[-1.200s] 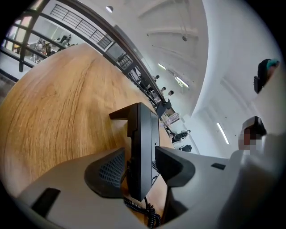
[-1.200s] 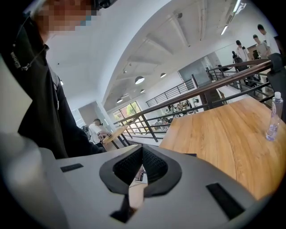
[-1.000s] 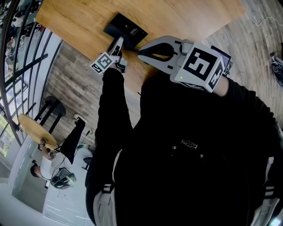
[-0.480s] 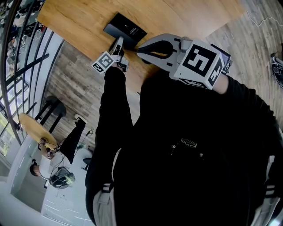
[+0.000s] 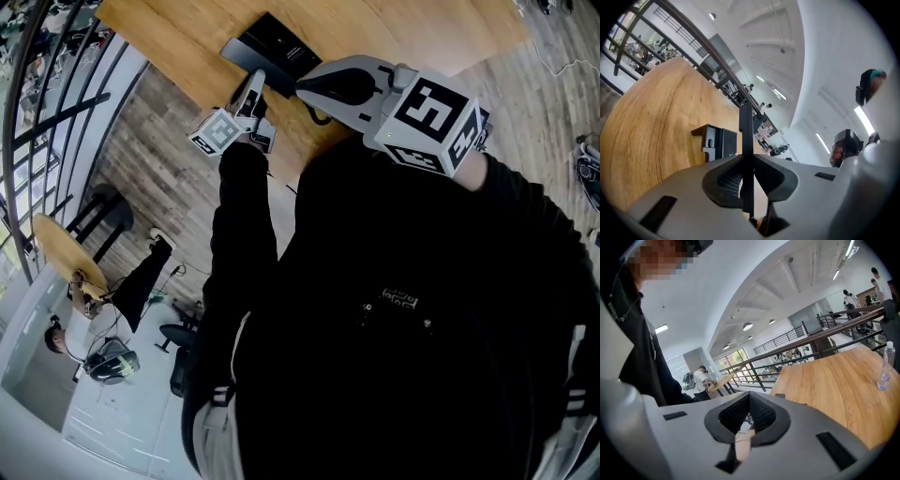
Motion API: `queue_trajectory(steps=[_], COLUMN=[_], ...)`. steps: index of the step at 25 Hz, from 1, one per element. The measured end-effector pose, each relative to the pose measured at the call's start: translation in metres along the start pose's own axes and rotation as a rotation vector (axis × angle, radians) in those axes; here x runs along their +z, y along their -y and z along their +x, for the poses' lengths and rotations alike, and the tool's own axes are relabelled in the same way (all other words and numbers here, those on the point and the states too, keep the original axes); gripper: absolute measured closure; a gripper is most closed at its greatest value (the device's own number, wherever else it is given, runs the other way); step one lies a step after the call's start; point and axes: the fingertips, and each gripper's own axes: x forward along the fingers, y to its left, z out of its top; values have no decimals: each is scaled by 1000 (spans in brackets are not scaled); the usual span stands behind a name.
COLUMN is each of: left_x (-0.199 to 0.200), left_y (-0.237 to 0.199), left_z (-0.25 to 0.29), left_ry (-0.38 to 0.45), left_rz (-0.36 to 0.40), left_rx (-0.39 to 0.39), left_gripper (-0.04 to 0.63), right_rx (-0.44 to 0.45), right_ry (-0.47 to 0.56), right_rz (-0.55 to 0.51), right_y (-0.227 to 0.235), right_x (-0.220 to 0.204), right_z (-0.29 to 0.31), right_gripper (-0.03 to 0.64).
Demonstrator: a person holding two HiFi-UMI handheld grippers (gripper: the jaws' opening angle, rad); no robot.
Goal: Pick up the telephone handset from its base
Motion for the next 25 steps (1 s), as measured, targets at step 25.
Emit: queue_trajectory(steps=[25], left_x=[70], left_y=[208], left_z=[-107], left_ry=[243], left_rz=[324], left_rx=[83], left_gripper=[520], right_rx=[-56], right_ry=[46], right_rz=[-174], right_y=[-39], right_x=[31], right_z=[14], right_gripper=[600])
